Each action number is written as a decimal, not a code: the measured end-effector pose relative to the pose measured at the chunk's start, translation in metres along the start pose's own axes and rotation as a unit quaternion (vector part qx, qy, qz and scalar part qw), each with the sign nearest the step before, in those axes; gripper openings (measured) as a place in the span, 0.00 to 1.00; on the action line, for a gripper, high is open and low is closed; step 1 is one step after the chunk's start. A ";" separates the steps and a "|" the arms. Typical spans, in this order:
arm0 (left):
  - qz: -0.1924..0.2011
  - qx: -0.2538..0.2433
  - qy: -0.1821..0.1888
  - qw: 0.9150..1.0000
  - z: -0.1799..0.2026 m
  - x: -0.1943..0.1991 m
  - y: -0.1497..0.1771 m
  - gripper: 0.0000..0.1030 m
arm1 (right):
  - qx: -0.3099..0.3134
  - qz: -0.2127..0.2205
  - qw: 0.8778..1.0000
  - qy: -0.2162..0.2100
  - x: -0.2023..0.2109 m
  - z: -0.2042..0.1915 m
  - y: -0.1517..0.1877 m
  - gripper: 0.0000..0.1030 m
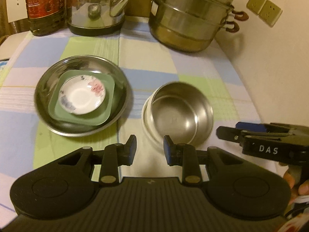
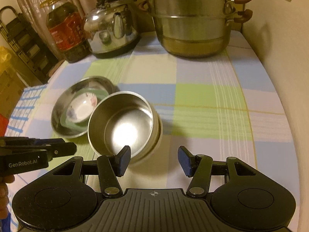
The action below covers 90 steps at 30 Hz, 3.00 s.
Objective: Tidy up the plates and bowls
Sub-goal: 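Close both grippers on the bowl stack rim again, then lift the bowl stack with both grippers over the steel plate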
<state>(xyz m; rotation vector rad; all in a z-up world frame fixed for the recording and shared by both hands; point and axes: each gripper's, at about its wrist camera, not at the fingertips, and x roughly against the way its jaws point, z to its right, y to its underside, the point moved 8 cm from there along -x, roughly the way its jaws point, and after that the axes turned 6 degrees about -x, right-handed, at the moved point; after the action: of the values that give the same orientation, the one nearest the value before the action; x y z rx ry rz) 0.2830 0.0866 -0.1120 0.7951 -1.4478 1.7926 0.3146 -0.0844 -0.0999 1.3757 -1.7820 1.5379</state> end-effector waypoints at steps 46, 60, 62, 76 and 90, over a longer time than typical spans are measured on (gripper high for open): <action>-0.044 0.005 -0.003 0.999 -0.008 -0.080 -0.021 0.19 | -0.104 -0.057 0.993 0.015 -0.080 0.017 -0.031 0.18; -0.040 -0.001 -0.013 0.999 -0.006 -0.080 -0.020 0.20 | -0.111 -0.041 0.992 0.036 -0.079 0.016 -0.030 0.16; -0.040 -0.003 -0.015 0.999 -0.004 -0.079 -0.020 0.20 | -0.114 -0.044 0.992 0.032 -0.078 0.017 -0.030 0.16; -0.030 -0.002 -0.024 0.999 -0.004 -0.063 -0.024 0.20 | -0.115 -0.061 0.991 0.016 -0.072 0.012 -0.027 0.15; 0.008 0.018 -0.039 0.999 -0.030 -0.031 -0.040 0.20 | -0.082 -0.051 0.995 -0.003 -0.063 -0.024 -0.049 0.15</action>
<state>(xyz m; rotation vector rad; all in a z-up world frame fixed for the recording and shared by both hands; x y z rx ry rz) 0.3325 0.1173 -0.1202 0.8827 -1.4774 1.8229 0.3769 -0.0319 -0.1192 1.3706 -1.7704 1.3063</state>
